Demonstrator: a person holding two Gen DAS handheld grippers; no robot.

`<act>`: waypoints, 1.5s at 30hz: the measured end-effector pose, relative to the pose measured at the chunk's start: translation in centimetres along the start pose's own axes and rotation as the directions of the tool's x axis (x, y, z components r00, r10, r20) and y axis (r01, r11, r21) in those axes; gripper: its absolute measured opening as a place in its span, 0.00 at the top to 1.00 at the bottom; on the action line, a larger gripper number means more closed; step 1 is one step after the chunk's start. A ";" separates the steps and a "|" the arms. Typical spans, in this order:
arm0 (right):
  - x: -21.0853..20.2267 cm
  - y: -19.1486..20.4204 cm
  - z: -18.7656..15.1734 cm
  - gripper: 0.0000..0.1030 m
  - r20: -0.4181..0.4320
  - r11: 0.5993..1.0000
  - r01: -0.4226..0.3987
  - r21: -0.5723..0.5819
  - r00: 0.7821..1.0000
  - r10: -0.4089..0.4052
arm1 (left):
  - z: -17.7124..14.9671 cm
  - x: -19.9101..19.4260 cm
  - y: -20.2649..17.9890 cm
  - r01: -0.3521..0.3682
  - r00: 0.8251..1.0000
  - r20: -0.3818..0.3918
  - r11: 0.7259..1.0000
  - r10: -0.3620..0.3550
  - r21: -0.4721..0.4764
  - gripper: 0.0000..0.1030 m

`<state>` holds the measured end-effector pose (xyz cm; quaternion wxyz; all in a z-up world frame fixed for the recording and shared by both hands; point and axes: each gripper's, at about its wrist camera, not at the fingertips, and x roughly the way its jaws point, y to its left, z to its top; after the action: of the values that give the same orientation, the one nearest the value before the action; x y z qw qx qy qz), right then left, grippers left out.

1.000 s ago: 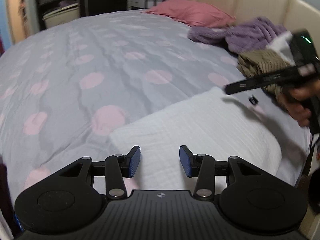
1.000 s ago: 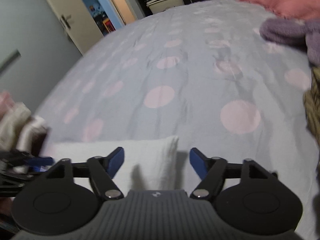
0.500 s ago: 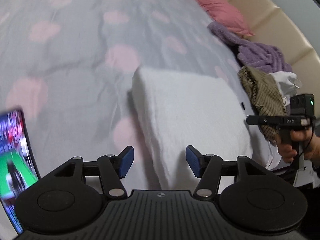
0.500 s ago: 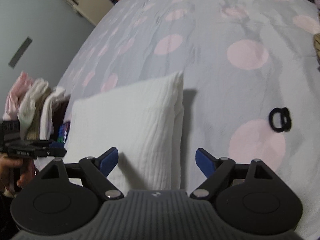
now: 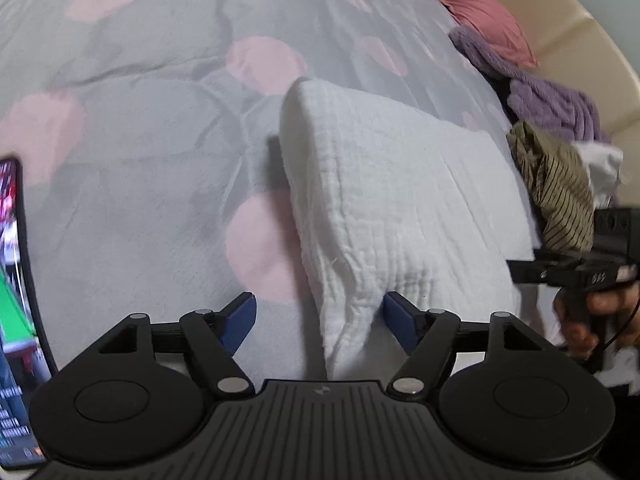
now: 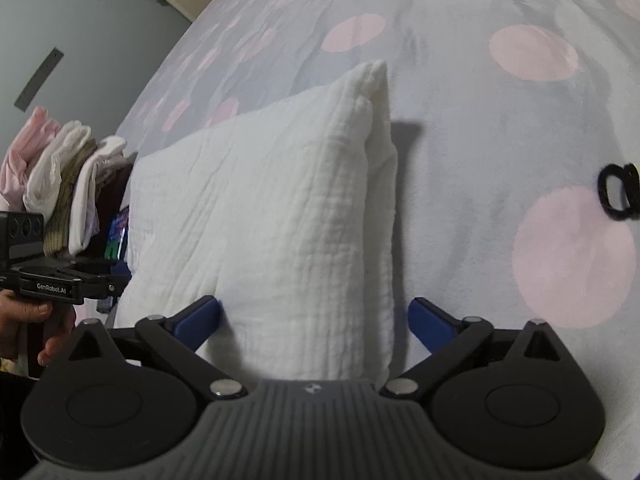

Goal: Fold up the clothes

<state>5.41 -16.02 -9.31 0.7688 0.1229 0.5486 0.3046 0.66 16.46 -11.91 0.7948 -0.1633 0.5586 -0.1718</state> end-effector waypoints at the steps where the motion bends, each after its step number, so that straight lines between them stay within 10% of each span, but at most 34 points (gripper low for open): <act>1: 0.0 0.1 0.0 0.01 -0.002 1.000 0.004 -0.004 1.000 -0.004 | 0.0 0.1 -0.3 -0.014 1.000 0.005 1.000 0.014 0.020 0.31; 42: 0.6 0.3 0.3 0.01 -0.027 0.998 0.021 -0.062 0.999 -0.022 | -0.2 0.4 -2.8 -0.093 0.996 0.013 0.989 0.092 0.114 0.26; 45: 0.6 0.7 0.7 0.09 -0.038 0.996 0.024 -0.086 0.999 -0.028 | -0.1 0.4 -3.4 -0.092 0.996 0.007 0.986 0.092 0.137 0.43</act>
<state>5.96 -14.97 -9.14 0.7664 0.0767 0.5516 0.3202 0.42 13.29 -10.72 0.8114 -0.0824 0.5523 -0.1727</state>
